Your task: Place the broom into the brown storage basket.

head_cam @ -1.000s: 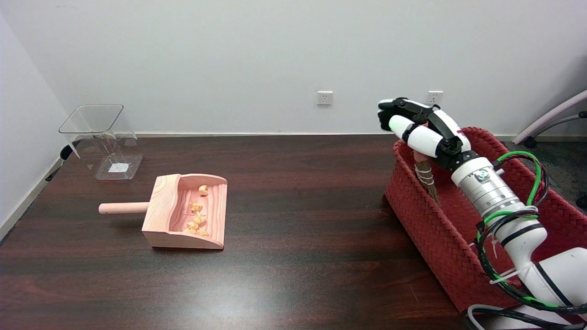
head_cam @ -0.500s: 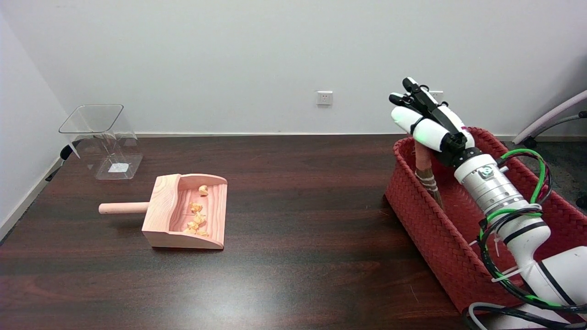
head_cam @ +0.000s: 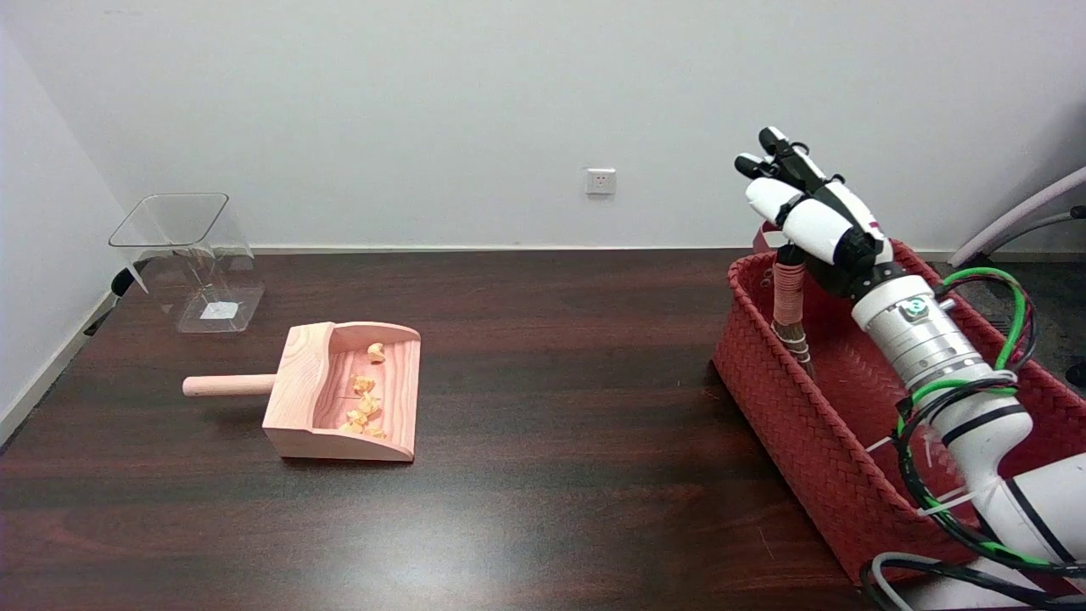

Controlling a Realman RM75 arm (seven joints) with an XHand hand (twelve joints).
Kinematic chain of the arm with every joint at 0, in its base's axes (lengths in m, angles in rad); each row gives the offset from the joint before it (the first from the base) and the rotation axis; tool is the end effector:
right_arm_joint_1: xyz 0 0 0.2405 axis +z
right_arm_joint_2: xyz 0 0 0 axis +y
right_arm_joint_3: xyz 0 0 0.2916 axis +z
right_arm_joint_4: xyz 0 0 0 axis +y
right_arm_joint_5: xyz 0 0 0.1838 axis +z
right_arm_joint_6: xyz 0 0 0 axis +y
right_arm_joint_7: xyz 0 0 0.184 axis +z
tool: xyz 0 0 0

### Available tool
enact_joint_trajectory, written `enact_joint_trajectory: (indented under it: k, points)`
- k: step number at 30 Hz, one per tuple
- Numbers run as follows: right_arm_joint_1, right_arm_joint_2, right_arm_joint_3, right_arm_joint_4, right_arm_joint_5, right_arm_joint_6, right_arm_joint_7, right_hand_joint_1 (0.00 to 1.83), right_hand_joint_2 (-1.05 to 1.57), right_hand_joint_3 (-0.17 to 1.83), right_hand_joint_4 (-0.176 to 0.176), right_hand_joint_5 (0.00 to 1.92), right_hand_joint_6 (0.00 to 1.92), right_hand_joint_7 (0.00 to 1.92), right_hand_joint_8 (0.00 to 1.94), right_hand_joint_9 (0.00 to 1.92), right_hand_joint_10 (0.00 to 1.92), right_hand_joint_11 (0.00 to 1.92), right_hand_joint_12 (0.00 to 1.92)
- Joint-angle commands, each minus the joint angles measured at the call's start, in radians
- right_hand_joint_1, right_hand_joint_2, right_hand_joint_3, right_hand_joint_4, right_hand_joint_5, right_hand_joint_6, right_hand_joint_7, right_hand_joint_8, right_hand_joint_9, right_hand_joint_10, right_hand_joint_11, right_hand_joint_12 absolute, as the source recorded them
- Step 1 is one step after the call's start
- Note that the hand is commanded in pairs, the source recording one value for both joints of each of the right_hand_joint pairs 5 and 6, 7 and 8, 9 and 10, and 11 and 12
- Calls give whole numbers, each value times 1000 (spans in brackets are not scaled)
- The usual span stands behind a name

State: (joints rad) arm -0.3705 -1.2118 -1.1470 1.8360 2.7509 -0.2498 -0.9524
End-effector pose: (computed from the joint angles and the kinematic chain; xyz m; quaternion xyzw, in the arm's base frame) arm -0.2101 -0.2570 0.4109 0.5770 -0.3495 0.5020 0.5412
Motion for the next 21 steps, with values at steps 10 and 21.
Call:
enact_joint_trajectory:
  k: [10, 21]
  points:
    - [2, -4, 229, 21, -2, -27, 74, 470, 1425, 90, 0, 0, 0, 329, 329, 0, 0, 0, 0]
    - [-5, -7, 366, -9, -2, -19, 74, 560, 1441, -175, 0, 88, 88, 462, 462, 88, 88, 88, 88]
